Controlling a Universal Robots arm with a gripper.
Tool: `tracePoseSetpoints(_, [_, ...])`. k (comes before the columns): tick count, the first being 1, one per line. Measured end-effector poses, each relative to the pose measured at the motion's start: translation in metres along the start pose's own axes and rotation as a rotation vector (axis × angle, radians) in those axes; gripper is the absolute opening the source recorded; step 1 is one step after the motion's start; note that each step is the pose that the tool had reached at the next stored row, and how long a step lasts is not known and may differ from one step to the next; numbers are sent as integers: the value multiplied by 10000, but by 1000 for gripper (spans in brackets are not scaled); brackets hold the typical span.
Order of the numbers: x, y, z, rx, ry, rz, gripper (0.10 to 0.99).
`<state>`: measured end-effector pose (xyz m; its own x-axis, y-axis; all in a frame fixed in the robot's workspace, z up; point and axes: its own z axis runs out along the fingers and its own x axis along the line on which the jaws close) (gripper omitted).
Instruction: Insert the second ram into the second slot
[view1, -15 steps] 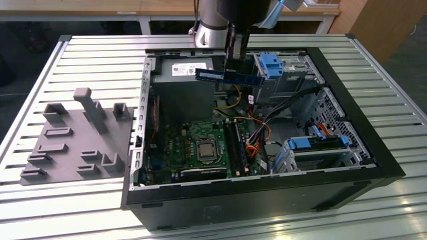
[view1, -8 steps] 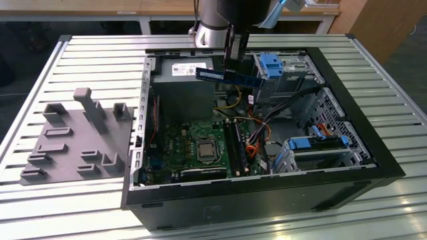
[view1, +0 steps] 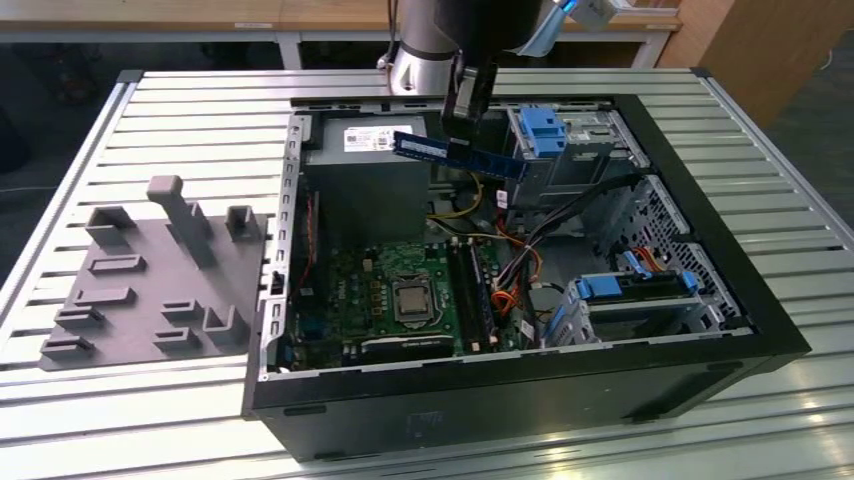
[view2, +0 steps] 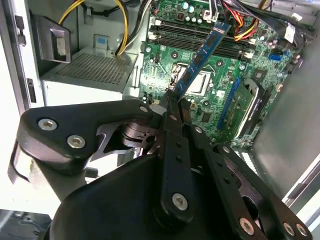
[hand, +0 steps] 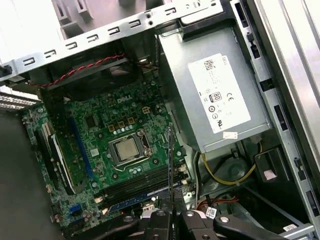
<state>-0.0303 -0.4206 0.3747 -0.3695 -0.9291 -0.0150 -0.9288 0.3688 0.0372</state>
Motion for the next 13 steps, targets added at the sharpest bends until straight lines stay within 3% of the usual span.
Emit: tracePoseSetpoints(13, [0,0,5,29,-60,1740,133])
